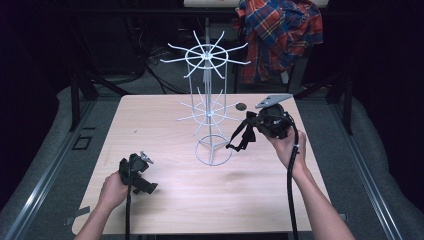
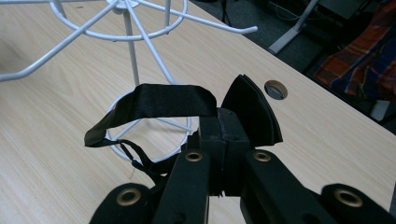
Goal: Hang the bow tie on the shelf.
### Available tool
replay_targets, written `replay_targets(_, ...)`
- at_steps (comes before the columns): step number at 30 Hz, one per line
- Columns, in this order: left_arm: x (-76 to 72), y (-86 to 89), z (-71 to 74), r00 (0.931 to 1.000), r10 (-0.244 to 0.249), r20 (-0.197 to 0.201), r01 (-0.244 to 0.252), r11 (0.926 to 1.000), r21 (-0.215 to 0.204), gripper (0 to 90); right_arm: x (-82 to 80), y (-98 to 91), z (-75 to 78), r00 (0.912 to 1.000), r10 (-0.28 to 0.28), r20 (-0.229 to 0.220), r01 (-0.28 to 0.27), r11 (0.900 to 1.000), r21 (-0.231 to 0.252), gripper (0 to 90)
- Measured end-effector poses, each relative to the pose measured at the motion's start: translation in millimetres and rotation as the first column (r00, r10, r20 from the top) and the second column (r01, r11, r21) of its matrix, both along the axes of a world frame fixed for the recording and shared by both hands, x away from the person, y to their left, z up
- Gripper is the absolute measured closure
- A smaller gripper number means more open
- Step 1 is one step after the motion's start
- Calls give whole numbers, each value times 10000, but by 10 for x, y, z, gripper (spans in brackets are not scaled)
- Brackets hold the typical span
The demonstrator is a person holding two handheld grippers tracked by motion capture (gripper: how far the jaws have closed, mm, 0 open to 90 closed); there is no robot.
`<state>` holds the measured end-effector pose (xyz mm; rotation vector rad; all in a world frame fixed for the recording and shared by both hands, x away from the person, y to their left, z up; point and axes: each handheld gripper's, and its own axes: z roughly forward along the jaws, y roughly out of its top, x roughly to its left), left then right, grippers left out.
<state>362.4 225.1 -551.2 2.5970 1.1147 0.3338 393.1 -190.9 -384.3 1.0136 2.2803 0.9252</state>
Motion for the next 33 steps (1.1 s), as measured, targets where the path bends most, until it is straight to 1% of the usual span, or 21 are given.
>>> replay_targets(7,2,0,-2,10000,1,-10,-1,10000,-13,1,69,17,19,10000,-39,-18,39,10000,-53,900)
replay_targets(9,2,-1,-3,10000,5,-13,-5,10000,-17,1,84,21,27,10000,-24,46,24,10000,-12,900)
replay_targets(13,2,-3,-3,10000,-9,-6,9,10000,-1,1,111,47,70,10000,-36,93,37,9999,-149,900)
replay_targets(18,2,-3,-3,10000,-8,-4,8,10000,-1,1,143,77,96,9999,-22,149,25,9999,-156,900)
replay_targets(22,1,-2,-3,10000,-3,-17,3,10000,-13,1,168,107,103,9998,6,203,-1,9997,-262,900)
replay_targets(23,2,-2,-3,10000,-12,-6,12,10000,7,1,172,113,104,9998,-9,184,15,9995,-316,900)
replay_targets(26,2,-5,-3,10000,-16,12,16,10000,12,1,191,135,95,9998,-13,190,18,9997,-260,900)
replay_targets(33,3,-5,-3,10000,-33,-3,33,10000,31,2,252,189,124,9998,115,149,-110,9993,-361,900)
